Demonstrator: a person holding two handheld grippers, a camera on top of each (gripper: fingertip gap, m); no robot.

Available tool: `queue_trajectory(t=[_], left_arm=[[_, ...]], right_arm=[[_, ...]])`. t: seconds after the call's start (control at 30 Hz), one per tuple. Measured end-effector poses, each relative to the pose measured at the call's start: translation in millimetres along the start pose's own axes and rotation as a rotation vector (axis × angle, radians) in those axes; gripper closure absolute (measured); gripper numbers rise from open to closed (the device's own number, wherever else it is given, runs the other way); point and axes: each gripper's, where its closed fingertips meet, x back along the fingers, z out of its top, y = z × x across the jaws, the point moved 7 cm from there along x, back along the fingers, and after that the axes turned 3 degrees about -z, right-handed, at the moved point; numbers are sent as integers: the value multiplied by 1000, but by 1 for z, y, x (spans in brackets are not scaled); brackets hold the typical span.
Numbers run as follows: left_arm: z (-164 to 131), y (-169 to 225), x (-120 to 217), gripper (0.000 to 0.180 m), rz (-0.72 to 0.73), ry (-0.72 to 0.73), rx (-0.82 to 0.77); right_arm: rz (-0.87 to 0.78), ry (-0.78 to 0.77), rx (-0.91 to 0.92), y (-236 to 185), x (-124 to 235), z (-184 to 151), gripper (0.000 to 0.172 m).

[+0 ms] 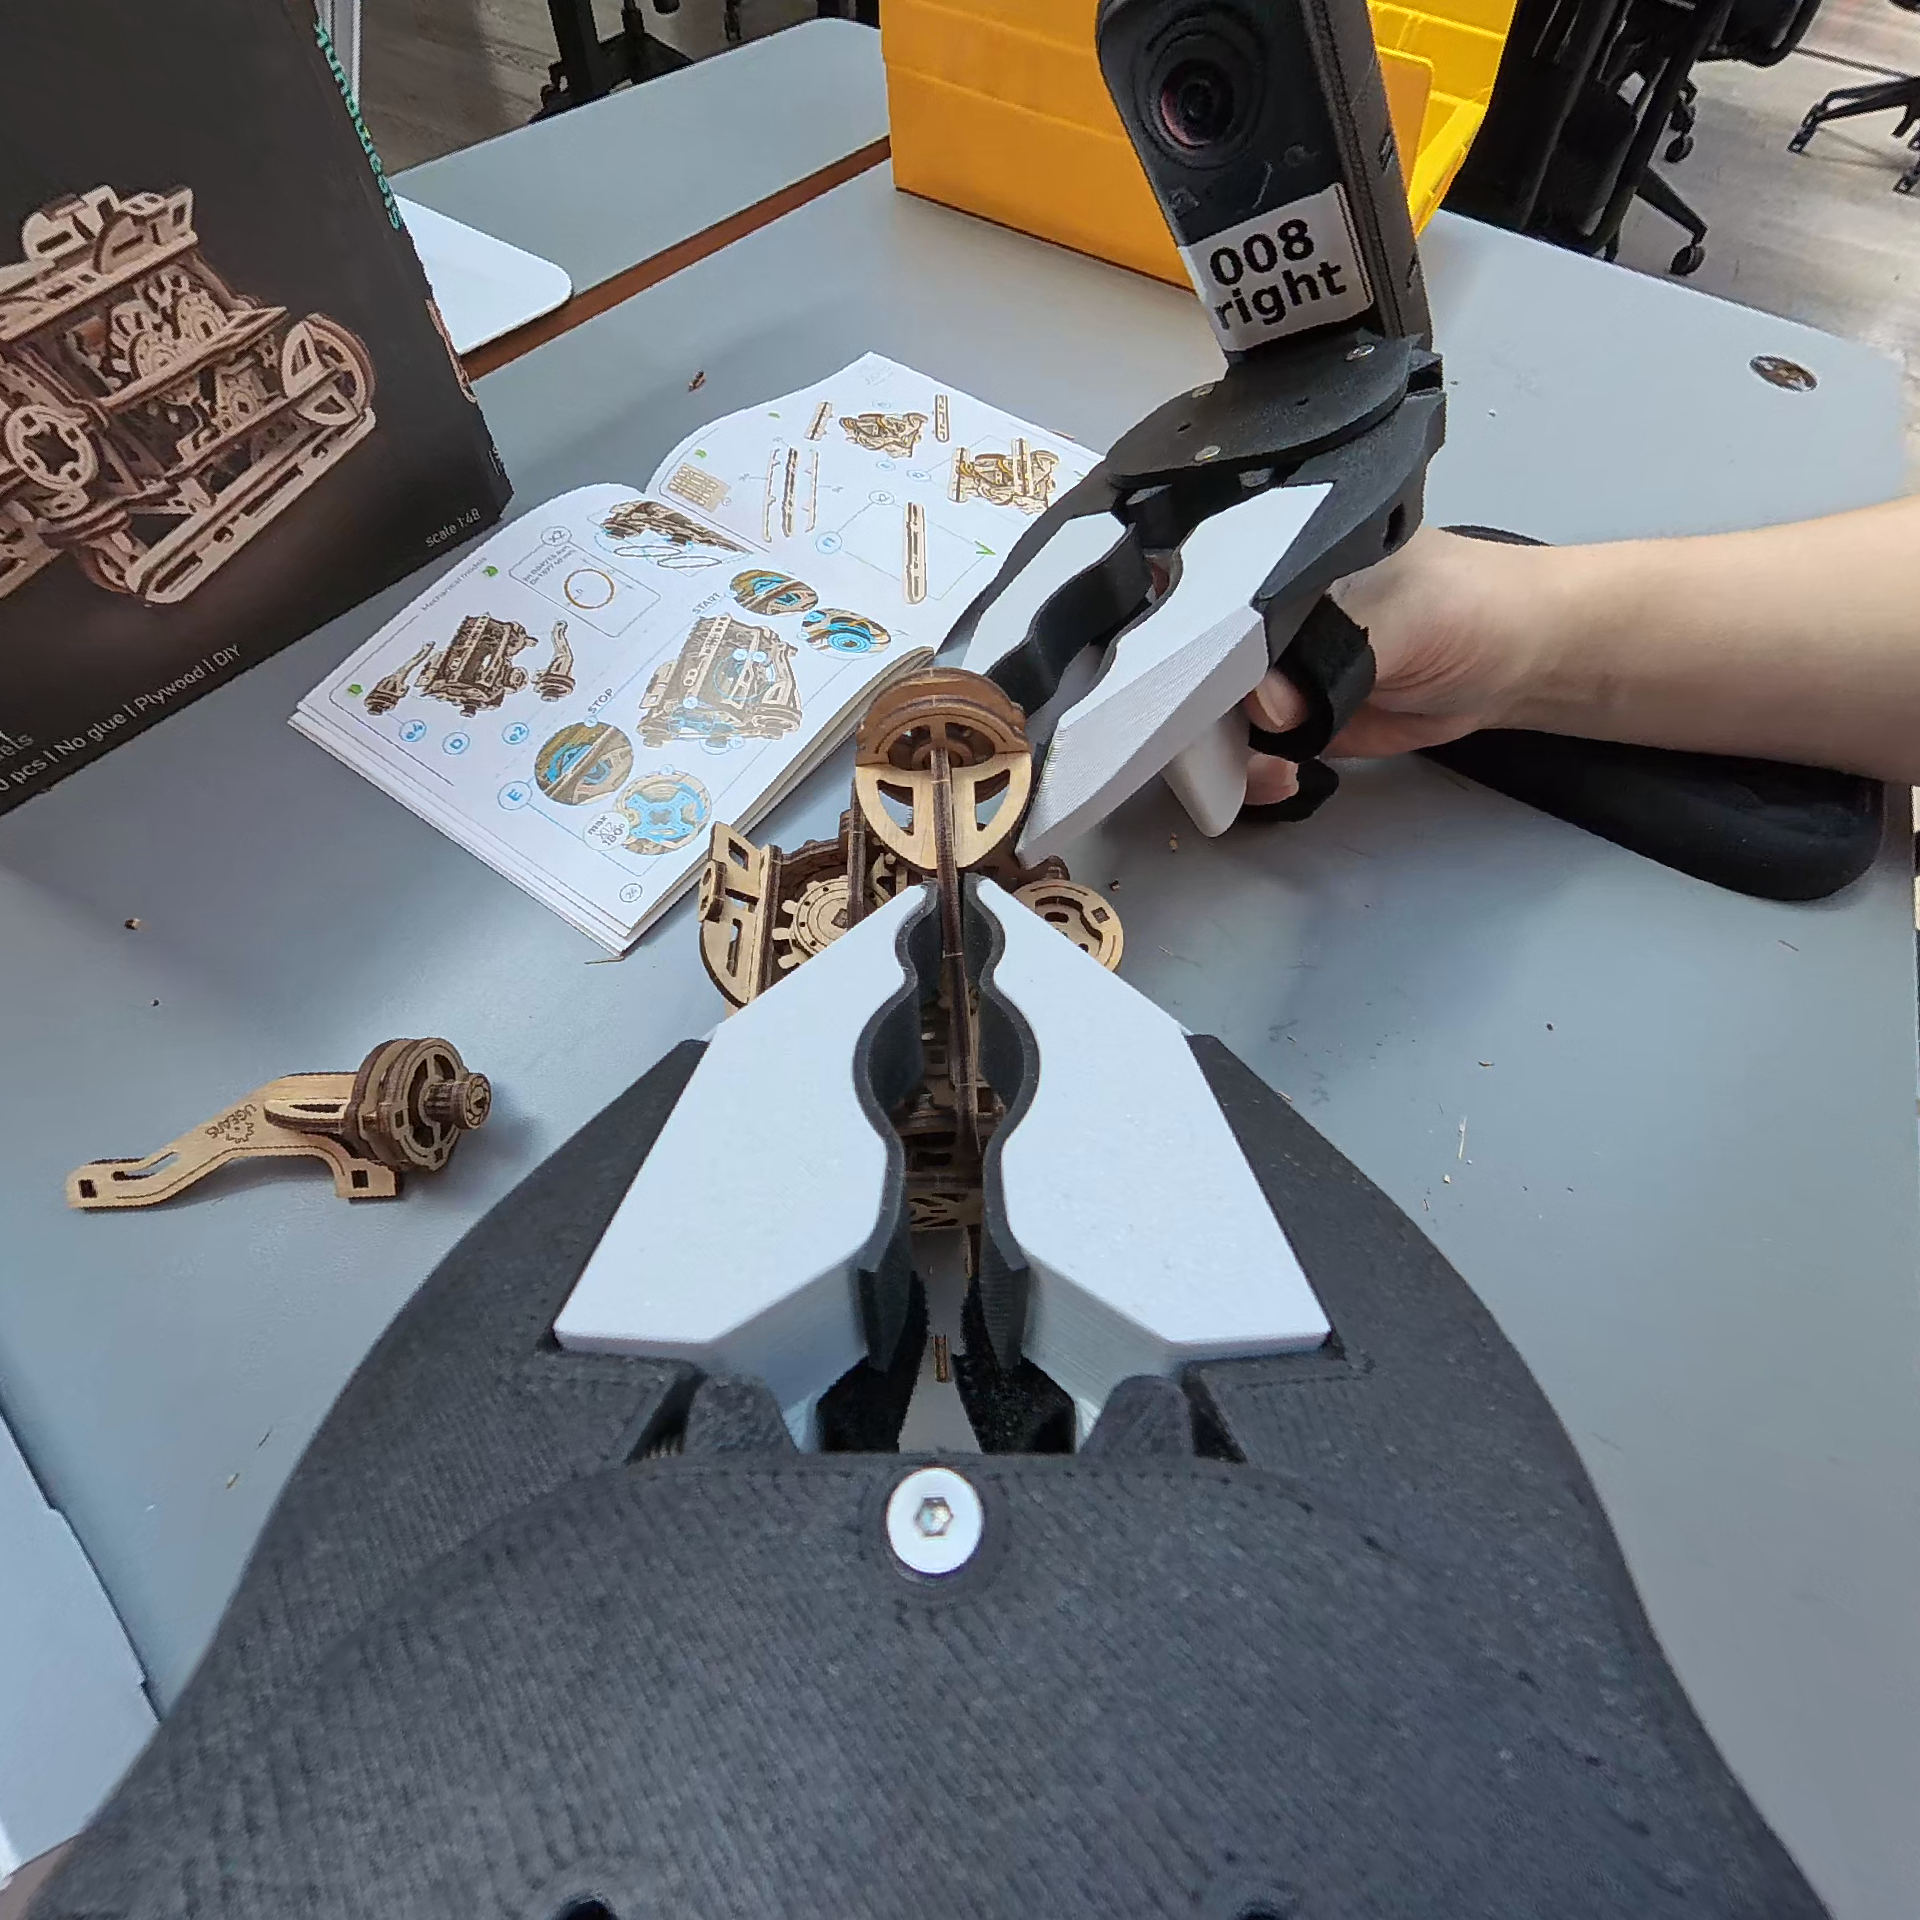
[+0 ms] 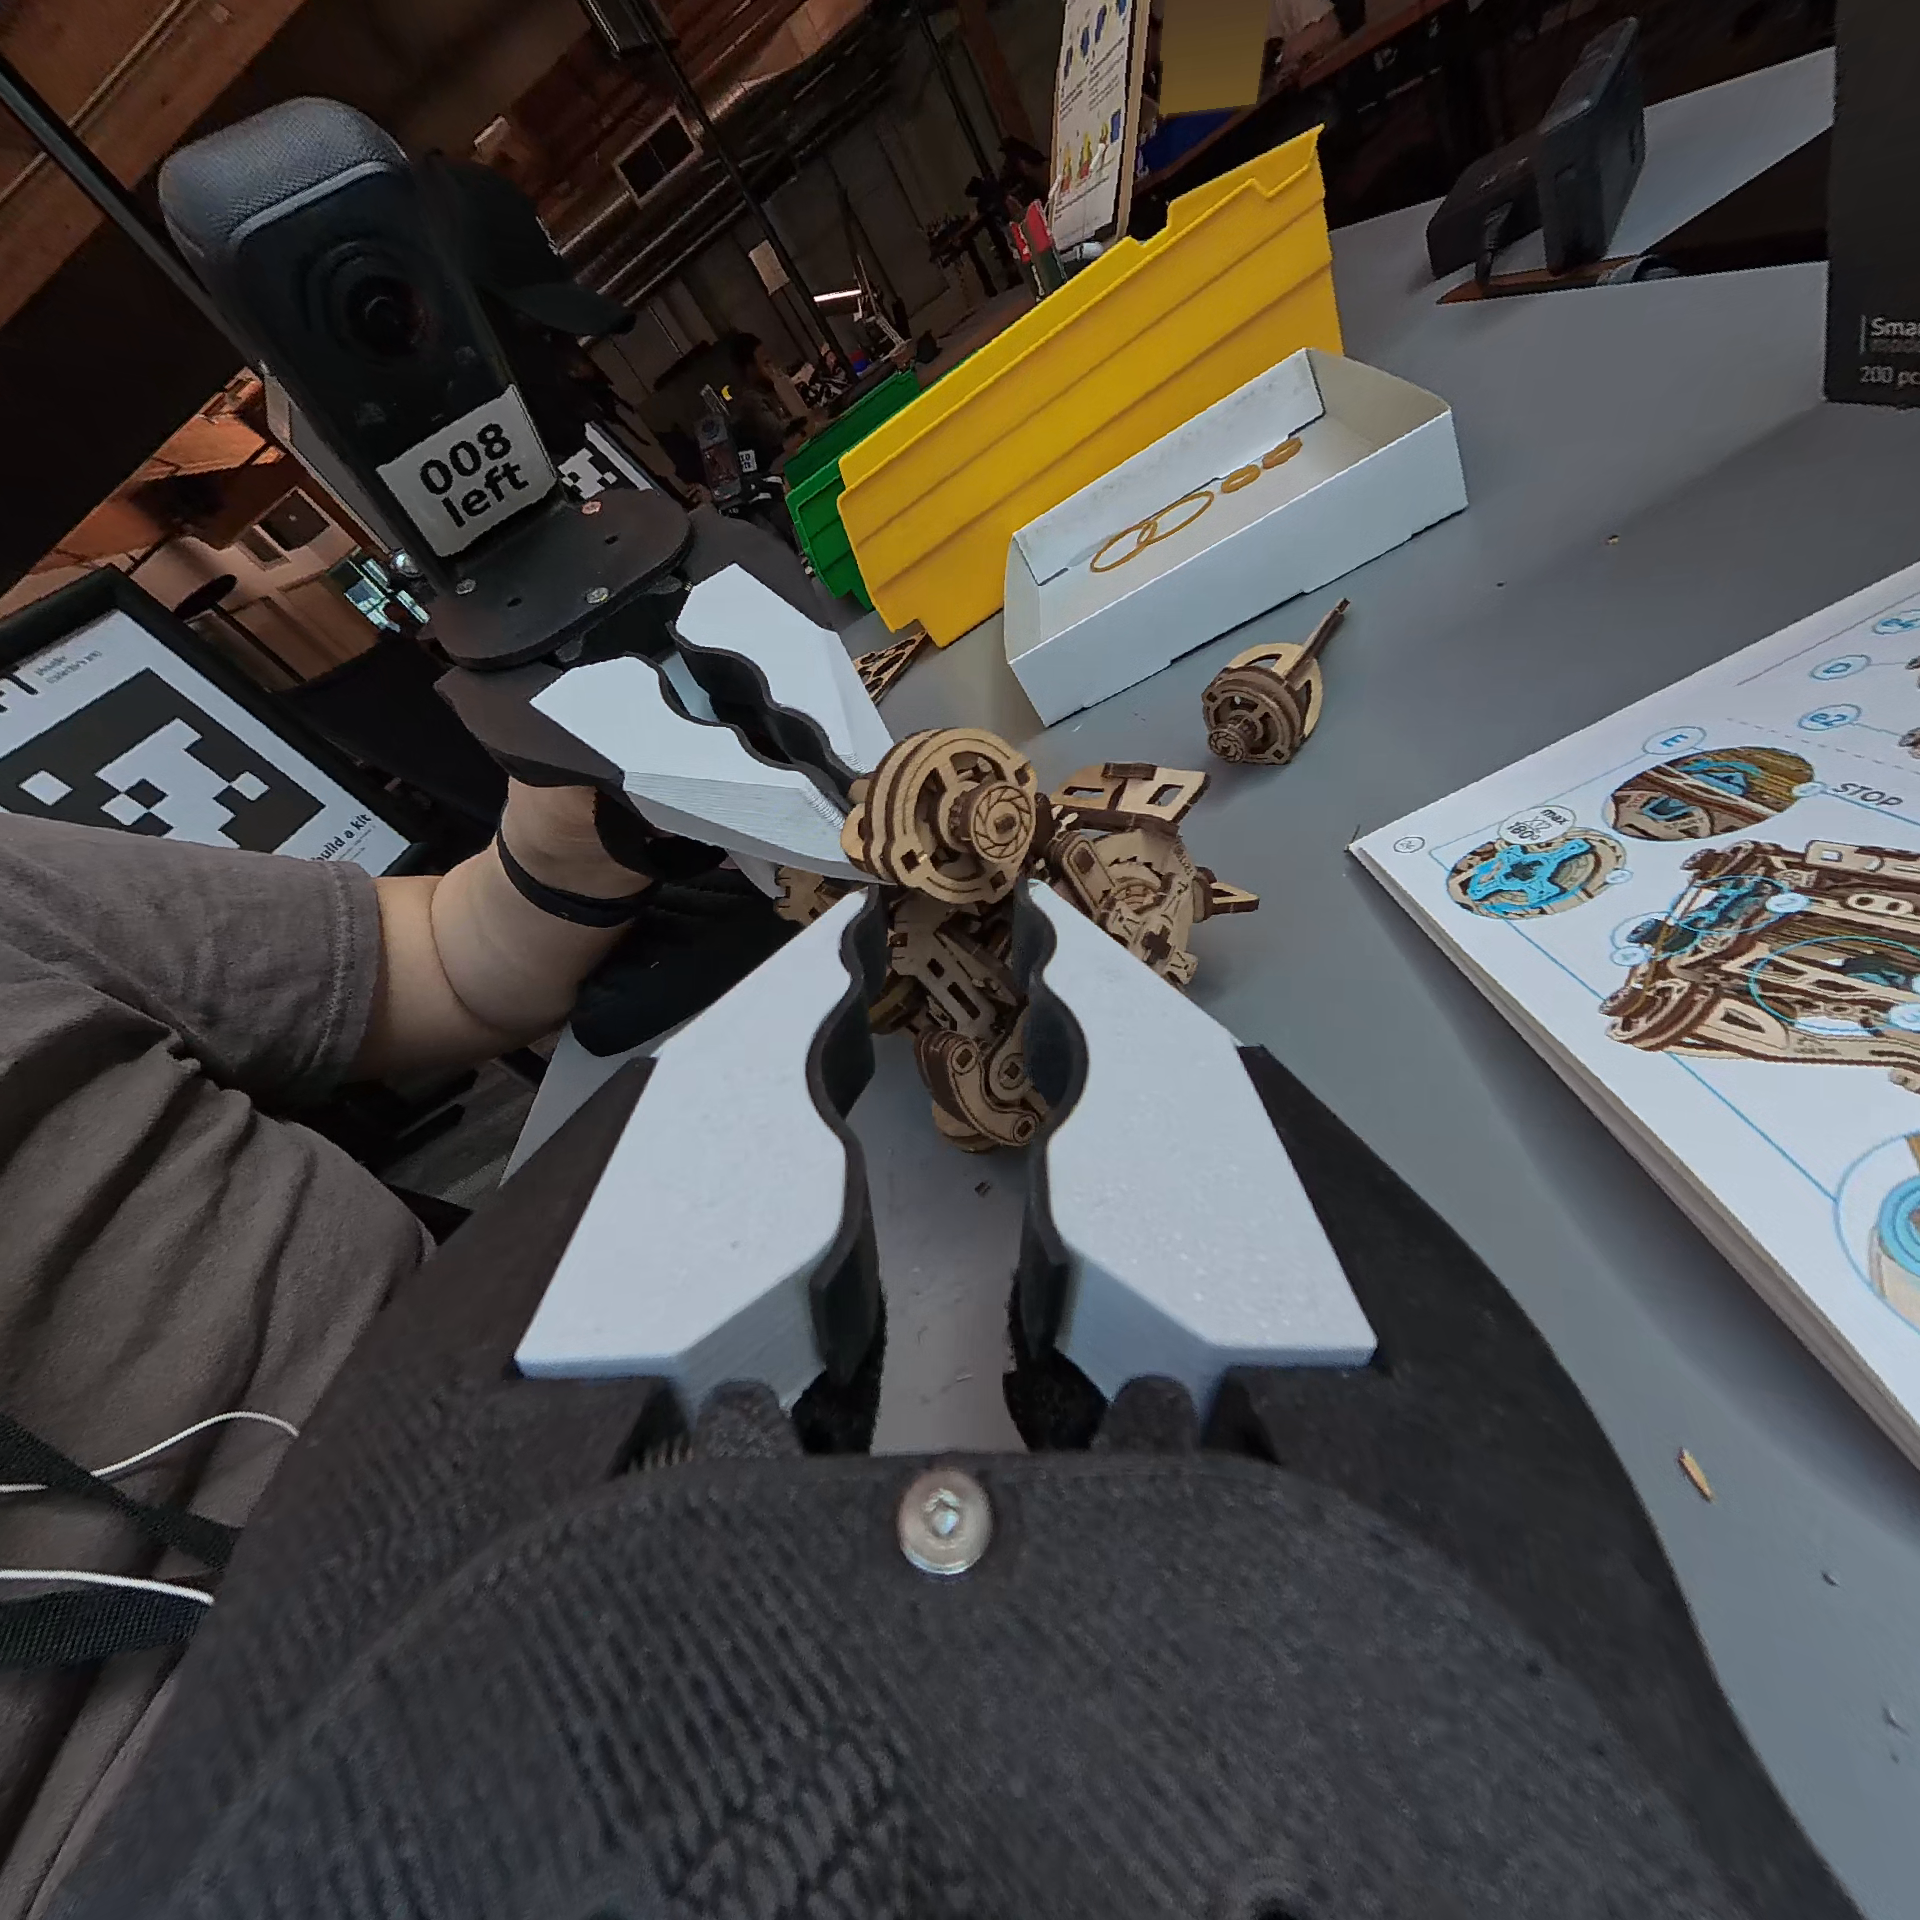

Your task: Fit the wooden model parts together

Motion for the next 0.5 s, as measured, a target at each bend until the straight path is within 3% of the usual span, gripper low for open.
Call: queue_trajectory(t=[0.5], left_arm=[[-1,0,0,180,-10,16,1]], right_arm=[[-1,-11,29,-1,1,-1,152]])
